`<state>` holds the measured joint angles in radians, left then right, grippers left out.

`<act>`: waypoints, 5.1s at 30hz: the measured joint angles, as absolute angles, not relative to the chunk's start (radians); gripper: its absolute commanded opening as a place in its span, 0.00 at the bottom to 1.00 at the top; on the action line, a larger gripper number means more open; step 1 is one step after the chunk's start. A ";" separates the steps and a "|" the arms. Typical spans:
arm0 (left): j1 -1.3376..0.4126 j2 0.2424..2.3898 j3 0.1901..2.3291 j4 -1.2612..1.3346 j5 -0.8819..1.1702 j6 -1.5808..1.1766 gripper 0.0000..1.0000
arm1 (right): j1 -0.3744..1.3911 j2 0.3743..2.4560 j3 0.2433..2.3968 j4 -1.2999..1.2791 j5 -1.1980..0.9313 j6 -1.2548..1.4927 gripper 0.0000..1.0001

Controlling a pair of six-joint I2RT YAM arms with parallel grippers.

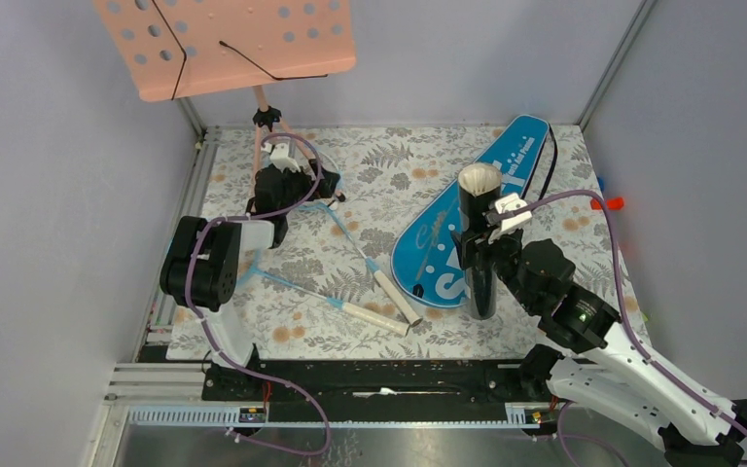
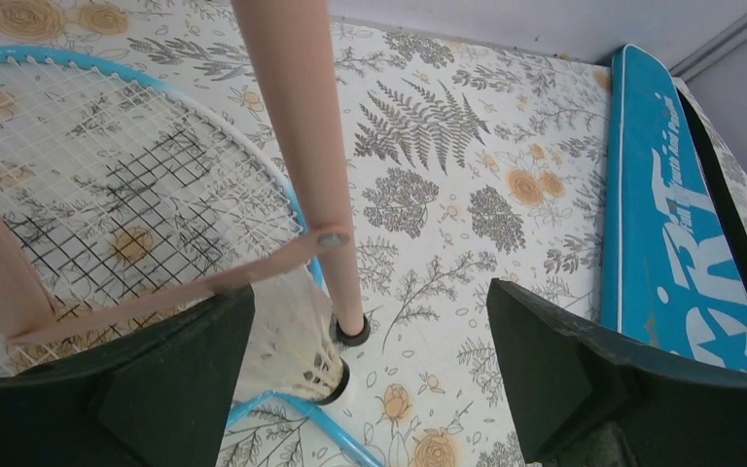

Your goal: Pack up the badminton gear

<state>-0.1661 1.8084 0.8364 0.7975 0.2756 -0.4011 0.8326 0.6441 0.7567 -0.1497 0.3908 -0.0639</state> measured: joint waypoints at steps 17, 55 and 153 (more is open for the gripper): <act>-0.166 1.858 1.023 0.426 0.390 -0.349 0.99 | 0.831 0.564 0.746 -0.175 0.289 -0.086 0.43; -0.202 1.656 0.807 0.322 0.390 -0.486 0.00 | 0.831 0.540 0.721 -0.202 0.258 -0.119 0.40; -0.865 1.003 0.955 -0.022 0.632 -0.075 0.22 | 0.817 0.965 0.901 -0.413 -0.239 -0.770 0.21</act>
